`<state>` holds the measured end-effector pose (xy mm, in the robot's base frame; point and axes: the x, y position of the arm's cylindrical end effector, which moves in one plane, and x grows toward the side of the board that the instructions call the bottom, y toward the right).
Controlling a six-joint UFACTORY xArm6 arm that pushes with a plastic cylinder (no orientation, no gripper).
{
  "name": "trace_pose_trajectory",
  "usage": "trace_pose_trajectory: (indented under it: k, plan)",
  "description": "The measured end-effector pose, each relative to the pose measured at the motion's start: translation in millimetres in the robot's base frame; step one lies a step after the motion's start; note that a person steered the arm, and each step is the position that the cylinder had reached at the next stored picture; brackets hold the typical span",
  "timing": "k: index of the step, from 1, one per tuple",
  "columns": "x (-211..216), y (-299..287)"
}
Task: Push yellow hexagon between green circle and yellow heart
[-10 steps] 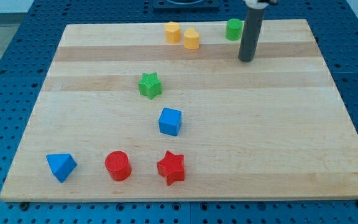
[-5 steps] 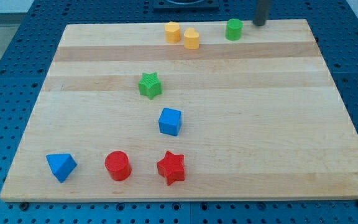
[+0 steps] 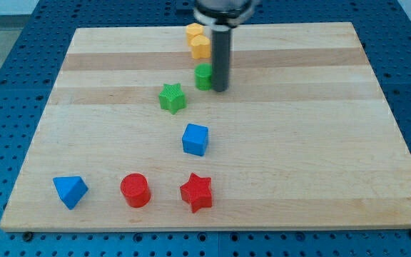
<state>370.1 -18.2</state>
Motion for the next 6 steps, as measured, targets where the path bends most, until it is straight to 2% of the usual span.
trace_pose_trajectory:
  k: [1,2,3,5,6]
  plan:
    - [-9,-29]
    - [-8,2]
    - [-36,1]
    - [-47,-103]
    - [-45,-107]
